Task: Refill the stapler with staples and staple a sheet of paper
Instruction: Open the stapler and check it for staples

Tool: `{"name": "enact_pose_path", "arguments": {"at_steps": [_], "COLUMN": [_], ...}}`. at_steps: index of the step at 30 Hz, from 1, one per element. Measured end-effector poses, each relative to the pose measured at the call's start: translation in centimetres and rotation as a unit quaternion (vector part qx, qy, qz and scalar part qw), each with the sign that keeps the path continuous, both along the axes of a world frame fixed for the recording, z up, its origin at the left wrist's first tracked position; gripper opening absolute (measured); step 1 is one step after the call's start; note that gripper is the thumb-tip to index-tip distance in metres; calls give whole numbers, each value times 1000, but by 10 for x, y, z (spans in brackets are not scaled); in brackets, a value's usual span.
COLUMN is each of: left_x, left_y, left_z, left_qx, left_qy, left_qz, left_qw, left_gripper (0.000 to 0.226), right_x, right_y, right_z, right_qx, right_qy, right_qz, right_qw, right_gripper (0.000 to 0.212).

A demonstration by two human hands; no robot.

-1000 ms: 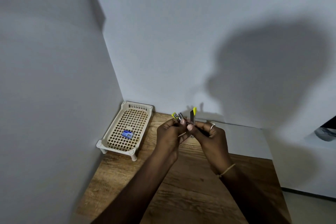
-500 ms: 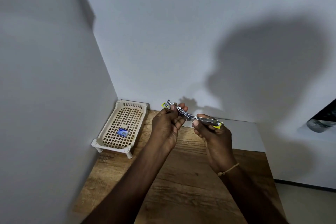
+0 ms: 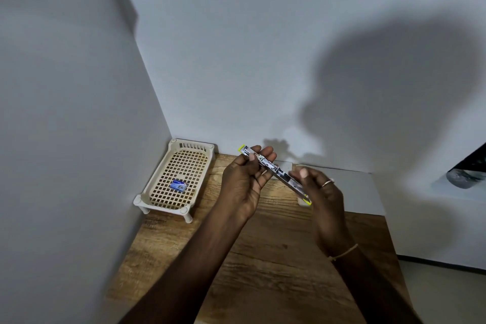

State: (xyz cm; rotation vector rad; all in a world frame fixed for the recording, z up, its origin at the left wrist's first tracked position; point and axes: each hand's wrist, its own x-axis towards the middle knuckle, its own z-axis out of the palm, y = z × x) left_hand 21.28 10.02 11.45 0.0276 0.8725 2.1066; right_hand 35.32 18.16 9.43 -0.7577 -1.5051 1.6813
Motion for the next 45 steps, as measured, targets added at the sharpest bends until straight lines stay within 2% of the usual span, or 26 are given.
{"name": "enact_pose_path", "arguments": {"at_steps": [3,6,9,11,13,16,19,23,25,26,29,31,34,37,41,45], "left_x": [0,2,6,5,4,1,-3,-3,-4,-5,-9,-11,-15,-17,-13,-9], "left_y": [-3,-5,-3,-1,-1,-4,-4,-5,-5,-6,-7,-8,-9,-9,-8,-6], "left_z": [-2,-2,-3,-5,-4,-5,-10,-8,-10,-11,-14,-13,-10,-8,-8,-5], "left_qx": [11,25,20,9,11,8,0,0,-8,-12,-24,-32,-42,-50,-58,-71], "left_qy": [5,6,12,11,7,9,12,10,9,8,6,9,13,16,14,22], "left_qz": [-16,-43,-64,-67,-63,-53,-49,-44,-49,-50,-54,-55,-52,-64,-73,-68], "left_qw": [1000,999,998,998,998,999,999,999,999,999,998,998,998,997,996,995], "left_gripper": [15,17,20,27,25,28,35,15,14,16,45,54,54,39,50,47], "right_x": [-1,-15,-36,-47,-54,-58,-61,-65,-67,-67,-68,-68,-67,-67,-66,-63], "right_y": [23,31,25,21,19,19,19,16,16,16,15,14,13,14,18,18], "right_z": [27,53,71,74,74,74,72,71,70,70,70,69,68,67,69,66], "right_qx": [206,379,471,505,530,551,551,530,520,518,524,527,514,502,474,480], "right_qy": [-77,-108,-135,-171,-199,-216,-217,-214,-217,-224,-252,-264,-273,-281,-265,-250], "right_qz": [-37,37,124,137,134,133,126,123,127,131,145,153,177,216,250,233], "right_qw": [975,919,863,835,814,795,796,811,816,815,801,793,793,789,802,808], "right_gripper": [11,18,19,22,24,26,25,20,18,16,13,14,13,9,15,18]}}
